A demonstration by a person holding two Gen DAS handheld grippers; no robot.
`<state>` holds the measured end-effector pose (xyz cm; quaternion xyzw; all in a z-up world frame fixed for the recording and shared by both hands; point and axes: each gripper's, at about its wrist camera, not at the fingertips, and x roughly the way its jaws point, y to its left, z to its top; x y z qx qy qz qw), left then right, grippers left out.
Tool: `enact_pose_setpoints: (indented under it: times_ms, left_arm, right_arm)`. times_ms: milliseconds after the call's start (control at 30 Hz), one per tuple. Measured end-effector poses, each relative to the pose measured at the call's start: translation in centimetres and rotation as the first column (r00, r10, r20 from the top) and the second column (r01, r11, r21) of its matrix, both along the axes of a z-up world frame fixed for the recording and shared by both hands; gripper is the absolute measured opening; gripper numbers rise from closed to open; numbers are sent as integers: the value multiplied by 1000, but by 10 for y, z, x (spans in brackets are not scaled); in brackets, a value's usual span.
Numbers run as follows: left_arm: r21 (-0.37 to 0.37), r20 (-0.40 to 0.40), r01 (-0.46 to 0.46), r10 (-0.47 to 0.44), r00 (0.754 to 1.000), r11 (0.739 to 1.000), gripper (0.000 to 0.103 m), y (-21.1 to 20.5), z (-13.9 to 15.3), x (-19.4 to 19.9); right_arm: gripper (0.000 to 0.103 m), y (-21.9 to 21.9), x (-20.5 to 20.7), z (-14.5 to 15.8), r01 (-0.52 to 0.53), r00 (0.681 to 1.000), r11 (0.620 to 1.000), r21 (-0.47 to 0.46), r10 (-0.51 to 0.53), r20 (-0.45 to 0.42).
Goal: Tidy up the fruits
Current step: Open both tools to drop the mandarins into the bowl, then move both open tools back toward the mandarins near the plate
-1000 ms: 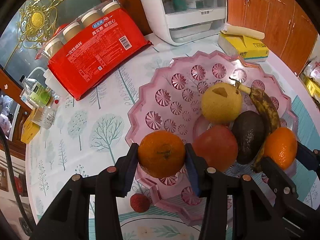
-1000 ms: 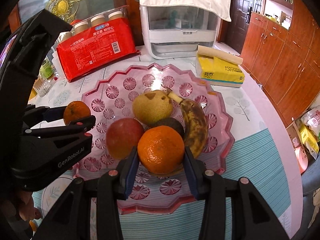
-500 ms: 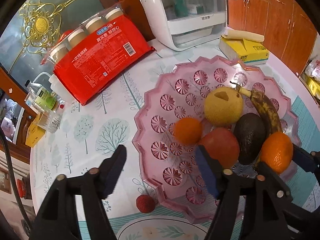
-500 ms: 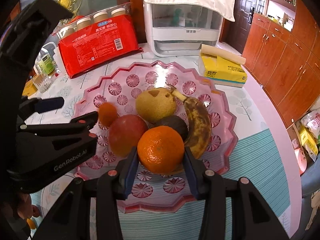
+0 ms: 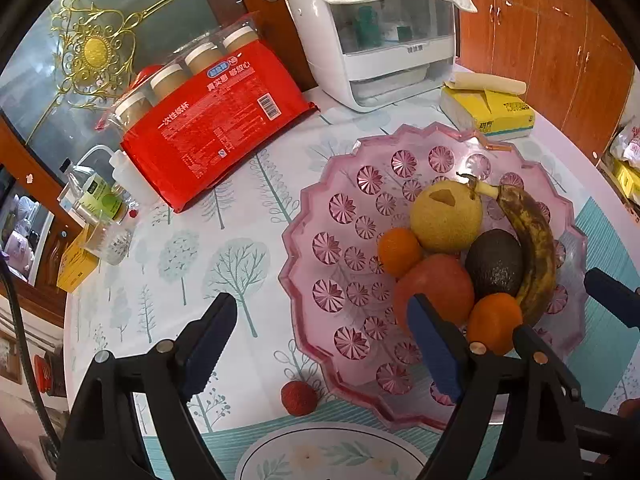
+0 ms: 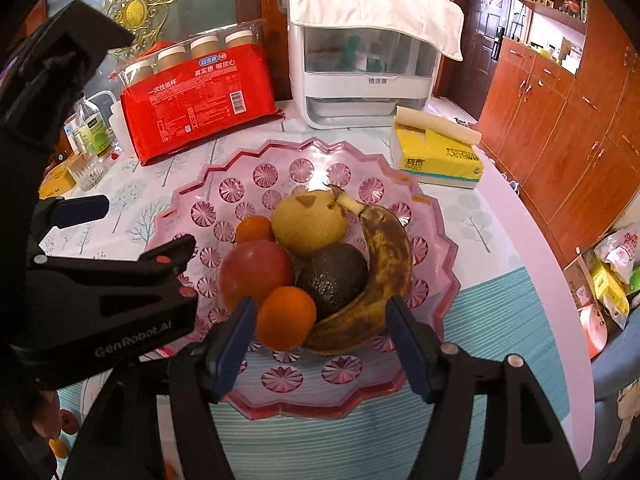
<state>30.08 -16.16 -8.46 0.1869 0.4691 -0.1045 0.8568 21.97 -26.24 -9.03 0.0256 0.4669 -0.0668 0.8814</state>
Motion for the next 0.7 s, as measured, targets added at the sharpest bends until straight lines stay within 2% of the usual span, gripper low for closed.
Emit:
enact_pose_setpoints:
  times_ms: [400, 700]
  left_arm:
    - [-25, 13, -20, 21, 1000, 999, 87, 16, 18, -15]
    - [-59, 39, -35, 38, 999, 998, 88, 41, 43, -33]
  right_arm:
    - [67, 1, -15, 14, 26, 1000, 1000, -13, -25, 15]
    - [67, 10, -29, 29, 36, 999, 999, -17, -35, 37]
